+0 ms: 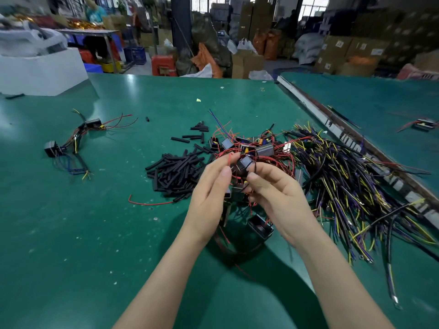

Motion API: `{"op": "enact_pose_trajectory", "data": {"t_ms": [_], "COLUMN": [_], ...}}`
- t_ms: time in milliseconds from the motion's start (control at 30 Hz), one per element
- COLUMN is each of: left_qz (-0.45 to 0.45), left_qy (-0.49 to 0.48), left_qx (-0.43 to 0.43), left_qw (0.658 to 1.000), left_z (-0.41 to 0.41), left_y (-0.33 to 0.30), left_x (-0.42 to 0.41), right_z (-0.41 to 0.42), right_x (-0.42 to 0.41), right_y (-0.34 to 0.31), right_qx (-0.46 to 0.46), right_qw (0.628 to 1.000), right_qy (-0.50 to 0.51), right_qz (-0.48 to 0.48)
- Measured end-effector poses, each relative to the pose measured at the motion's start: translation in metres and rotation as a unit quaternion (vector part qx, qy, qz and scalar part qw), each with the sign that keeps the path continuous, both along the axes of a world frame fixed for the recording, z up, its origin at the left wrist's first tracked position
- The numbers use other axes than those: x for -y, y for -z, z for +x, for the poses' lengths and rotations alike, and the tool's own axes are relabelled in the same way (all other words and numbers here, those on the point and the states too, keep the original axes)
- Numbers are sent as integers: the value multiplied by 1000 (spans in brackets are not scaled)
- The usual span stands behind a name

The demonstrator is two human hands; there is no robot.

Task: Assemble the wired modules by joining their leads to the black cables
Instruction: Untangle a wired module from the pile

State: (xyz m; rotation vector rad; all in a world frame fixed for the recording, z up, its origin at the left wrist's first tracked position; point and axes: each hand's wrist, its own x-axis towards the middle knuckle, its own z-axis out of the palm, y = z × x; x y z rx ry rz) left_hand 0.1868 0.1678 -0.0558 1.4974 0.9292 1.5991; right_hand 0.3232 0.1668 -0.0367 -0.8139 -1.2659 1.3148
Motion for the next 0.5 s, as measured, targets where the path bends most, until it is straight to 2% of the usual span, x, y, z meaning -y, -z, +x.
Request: {"op": "enact_pose_trajectory", "data": {"t_ms": [133,267,367,433,500], "left_qz": [-32,-72,-92,-92,-66], "left_qy": [14,22,46,54,45], "left_qx": [69,166,216,207,123], "left_qw": [997,983,971,972,989], "left_z": [-1,-6,-10,-11,-11], "left_y": [-3,-8,-10,-10,-8], "left_x": [0,-3,-3,-3,-2], "right_z": [8,23,28,27,25], "right_x": [-3,-3,-3,-3,-3], "right_y": [2,1,2,1,3], "right_qx": [-86,-92,-141,-172,-182], "right_qw": [995,991,986,982,982], "right_qy": [44,100,91,70,50], "right_qz": [-21,-17,-11,-12,-10]}}
